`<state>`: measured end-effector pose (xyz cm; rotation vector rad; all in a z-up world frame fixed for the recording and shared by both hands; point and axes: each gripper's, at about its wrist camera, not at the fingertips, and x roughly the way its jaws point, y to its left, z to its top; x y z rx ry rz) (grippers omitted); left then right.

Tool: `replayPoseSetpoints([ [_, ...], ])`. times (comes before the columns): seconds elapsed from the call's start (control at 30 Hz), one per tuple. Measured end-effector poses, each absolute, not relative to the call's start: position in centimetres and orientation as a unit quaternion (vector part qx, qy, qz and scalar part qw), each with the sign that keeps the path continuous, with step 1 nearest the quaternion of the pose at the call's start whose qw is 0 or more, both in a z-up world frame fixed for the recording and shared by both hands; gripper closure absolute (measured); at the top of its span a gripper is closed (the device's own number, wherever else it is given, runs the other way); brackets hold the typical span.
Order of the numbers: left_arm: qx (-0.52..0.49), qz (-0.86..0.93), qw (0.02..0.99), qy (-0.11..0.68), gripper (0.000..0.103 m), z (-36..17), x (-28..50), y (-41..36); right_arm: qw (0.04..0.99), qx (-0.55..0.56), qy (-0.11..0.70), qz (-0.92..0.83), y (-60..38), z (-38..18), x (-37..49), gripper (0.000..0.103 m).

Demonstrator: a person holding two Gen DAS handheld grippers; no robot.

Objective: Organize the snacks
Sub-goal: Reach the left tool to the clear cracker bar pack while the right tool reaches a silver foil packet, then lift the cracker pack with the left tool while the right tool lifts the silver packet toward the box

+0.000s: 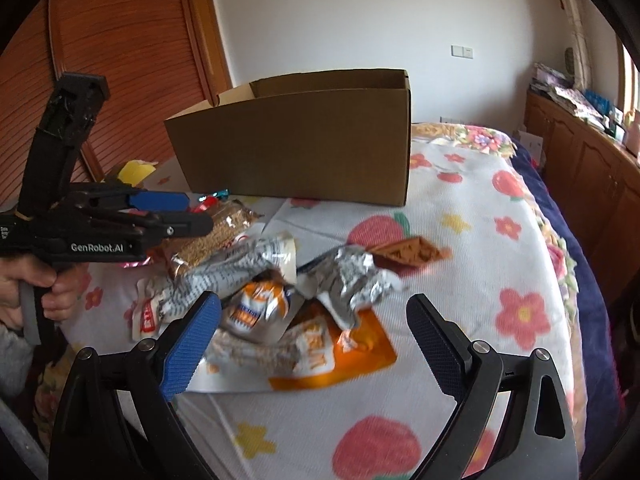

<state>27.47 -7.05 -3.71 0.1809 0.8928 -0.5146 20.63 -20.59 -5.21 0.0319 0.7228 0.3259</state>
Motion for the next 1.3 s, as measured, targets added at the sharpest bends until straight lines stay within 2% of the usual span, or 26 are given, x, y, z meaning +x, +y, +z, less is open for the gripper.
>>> replayPoseSetpoints([
  [0.1, 0.090, -0.250, 0.855, 0.445, 0.052, -4.4, 28.3, -7.2, 0.920, 0.008, 0.356, 0.163, -20.9, -5.0, 21.7, 0.007],
  [0.33, 0.099, -0.251, 0.847, 0.459, 0.047, -5.6, 29.3, -7.5, 0.907, -0.001, 0.374, 0.194, -21.4, -5.1, 24.0, 0.010],
  [0.4, 0.100, -0.253, 0.847, 0.456, 0.051, -5.6, 29.4, -7.5, 0.900, -0.004, 0.384, 0.206, -21.6, -5.3, 24.6, 0.012],
  [0.43, 0.103, -0.252, 0.849, 0.454, 0.057, -5.6, 29.3, -7.5, 0.896, -0.005, 0.390, 0.212, -21.7, -5.4, 25.0, 0.014],
  [0.77, 0.102, -0.257, 0.852, 0.444, 0.060, -5.9, 29.5, -7.4, 0.860, -0.044, 0.443, 0.248, -21.0, -6.9, 28.0, 0.026],
  [1.17, 0.085, -0.259, 0.851, 0.450, 0.058, -6.3, 29.7, -5.6, 0.832, -0.126, 0.476, 0.255, -19.4, -8.4, 29.1, 0.023],
  [1.3, 0.098, -0.255, 0.855, 0.441, 0.061, -6.2, 29.0, -5.5, 0.832, -0.133, 0.475, 0.256, -19.3, -8.6, 29.1, 0.026],
])
